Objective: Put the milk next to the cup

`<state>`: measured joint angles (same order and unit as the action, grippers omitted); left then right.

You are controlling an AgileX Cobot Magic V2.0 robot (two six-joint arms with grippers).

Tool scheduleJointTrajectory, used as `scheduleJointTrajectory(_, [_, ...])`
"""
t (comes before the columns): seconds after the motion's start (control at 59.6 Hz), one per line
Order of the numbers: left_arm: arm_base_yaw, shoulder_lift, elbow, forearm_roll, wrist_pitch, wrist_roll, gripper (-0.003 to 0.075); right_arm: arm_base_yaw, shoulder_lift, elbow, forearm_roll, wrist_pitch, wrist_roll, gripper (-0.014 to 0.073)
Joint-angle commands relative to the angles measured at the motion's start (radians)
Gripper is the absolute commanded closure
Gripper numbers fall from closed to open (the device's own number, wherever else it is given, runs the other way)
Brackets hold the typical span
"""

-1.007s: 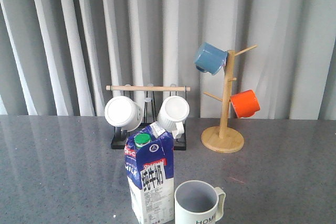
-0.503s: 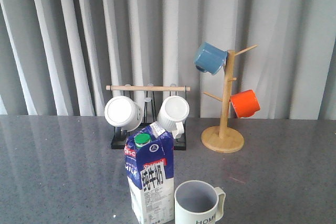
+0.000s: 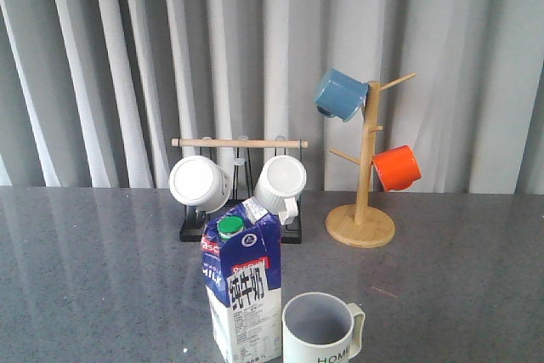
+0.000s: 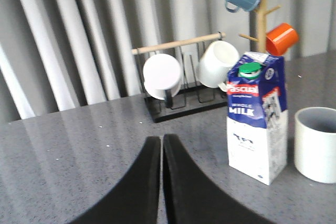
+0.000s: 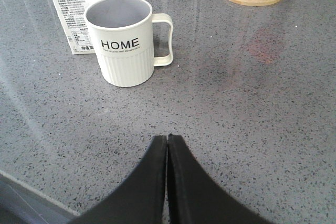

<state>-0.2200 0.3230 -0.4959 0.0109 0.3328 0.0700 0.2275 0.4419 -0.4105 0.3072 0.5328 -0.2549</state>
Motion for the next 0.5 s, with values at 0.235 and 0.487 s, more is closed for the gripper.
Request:
scheduleJointTrajectory(0.235, [0.223,-0.335,0.399,0.000,-0.282,-0.109,0.0727,0.000,0.007,-0.028,0.003,-0.065,-0.002,0.0598])
scheduleJointTrajectory(0.487, [0.288,-0.348,0.497,0.003,-0.270,-0.152,0.0726,0.000,0.007,-0.028,0.003,-0.065,-0.002,0.0598])
